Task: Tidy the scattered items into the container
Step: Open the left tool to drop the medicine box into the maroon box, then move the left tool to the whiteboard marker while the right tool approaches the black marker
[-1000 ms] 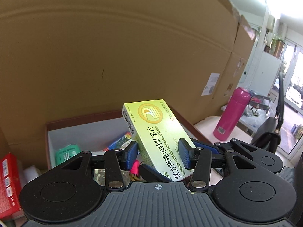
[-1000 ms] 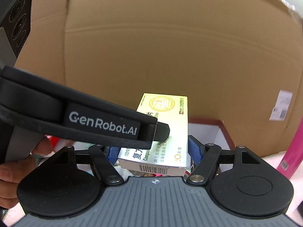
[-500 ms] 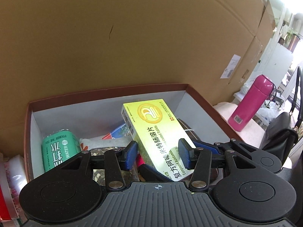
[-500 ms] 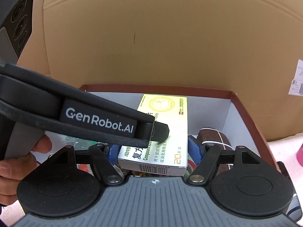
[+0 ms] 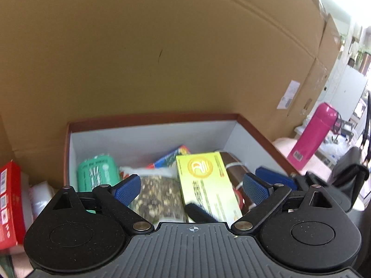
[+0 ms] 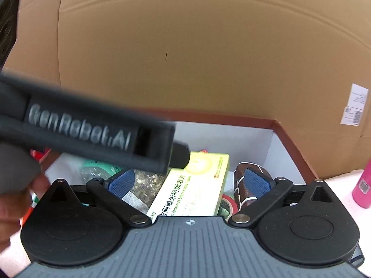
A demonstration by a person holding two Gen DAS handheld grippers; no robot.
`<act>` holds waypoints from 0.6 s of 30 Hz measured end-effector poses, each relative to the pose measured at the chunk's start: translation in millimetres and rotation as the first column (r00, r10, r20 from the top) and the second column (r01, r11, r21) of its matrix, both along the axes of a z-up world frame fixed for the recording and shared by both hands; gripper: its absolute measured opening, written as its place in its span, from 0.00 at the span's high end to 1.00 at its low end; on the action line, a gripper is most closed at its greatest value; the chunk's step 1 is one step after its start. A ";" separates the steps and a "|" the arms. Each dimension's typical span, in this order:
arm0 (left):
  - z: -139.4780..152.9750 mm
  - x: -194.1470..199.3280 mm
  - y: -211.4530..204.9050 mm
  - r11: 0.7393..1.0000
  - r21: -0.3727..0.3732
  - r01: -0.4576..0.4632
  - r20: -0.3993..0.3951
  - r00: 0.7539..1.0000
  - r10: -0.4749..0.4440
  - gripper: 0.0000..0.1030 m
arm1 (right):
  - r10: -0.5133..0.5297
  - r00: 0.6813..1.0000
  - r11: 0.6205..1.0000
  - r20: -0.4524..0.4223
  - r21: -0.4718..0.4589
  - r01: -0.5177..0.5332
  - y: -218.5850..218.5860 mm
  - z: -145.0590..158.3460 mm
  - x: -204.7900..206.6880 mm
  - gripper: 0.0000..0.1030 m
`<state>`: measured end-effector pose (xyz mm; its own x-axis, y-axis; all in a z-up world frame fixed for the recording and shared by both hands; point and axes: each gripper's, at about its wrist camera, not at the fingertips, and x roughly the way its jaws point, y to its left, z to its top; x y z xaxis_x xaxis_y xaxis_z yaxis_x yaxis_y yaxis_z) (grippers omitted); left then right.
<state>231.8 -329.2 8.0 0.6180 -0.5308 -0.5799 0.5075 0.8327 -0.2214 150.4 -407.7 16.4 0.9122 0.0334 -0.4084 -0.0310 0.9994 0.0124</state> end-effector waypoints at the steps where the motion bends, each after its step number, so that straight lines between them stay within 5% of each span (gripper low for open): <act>1: -1.5 -3.4 -0.2 1.000 0.003 0.004 -0.002 1.000 -0.004 0.02 | -0.009 1.000 1.000 0.009 0.014 0.009 0.6 1.6 -3.4 0.01; 18: 14.0 -61.2 53.1 0.997 -0.081 -0.013 0.011 1.000 0.014 0.02 | -0.015 0.992 0.995 0.123 -0.101 0.027 56.7 20.9 -66.8 0.01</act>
<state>170.6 -276.1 22.0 0.6321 -0.5670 -0.5282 0.4990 0.8193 -0.2823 83.6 -351.0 37.2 0.9553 -0.0226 -0.2947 -0.0051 0.9957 -0.0926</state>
